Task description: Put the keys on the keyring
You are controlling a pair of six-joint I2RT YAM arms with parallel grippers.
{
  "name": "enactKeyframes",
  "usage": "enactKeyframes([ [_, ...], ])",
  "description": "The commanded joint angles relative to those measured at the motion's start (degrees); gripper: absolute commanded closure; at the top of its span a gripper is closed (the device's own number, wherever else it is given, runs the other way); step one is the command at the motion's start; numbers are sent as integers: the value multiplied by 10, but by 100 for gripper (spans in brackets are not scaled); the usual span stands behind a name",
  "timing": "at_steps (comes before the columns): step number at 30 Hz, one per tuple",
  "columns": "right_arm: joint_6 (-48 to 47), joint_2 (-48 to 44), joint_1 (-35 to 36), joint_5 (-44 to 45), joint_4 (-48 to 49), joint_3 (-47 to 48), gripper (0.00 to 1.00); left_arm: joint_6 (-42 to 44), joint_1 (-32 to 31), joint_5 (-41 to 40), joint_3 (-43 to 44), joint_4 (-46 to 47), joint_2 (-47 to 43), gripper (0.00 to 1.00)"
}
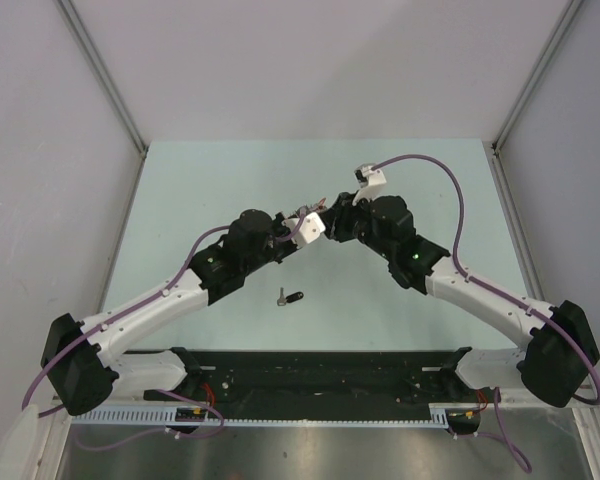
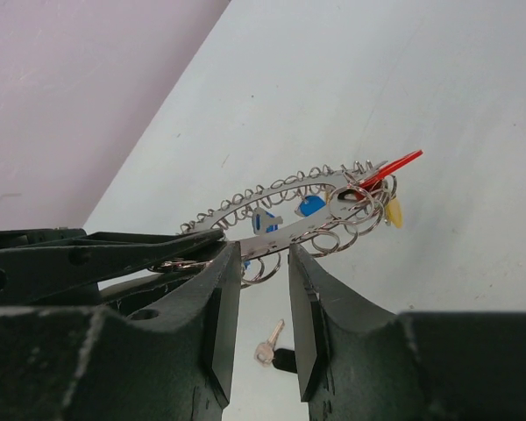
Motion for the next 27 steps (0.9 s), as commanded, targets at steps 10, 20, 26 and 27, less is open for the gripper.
enactKeyframes([
  [10, 56, 5, -13, -35, 27, 27, 67, 22, -6, -10, 3, 53, -22, 98],
  [20, 58, 9, -17, -41, 2, 27, 74, 23, -7, -12, 4, 52, -23, 97],
  [26, 63, 12, -20, -58, 8, 28, 77, 22, -7, -11, 3, 51, -24, 97],
  [27, 66, 12, -20, -60, 9, 27, 77, 22, -7, -11, 3, 52, -23, 97],
])
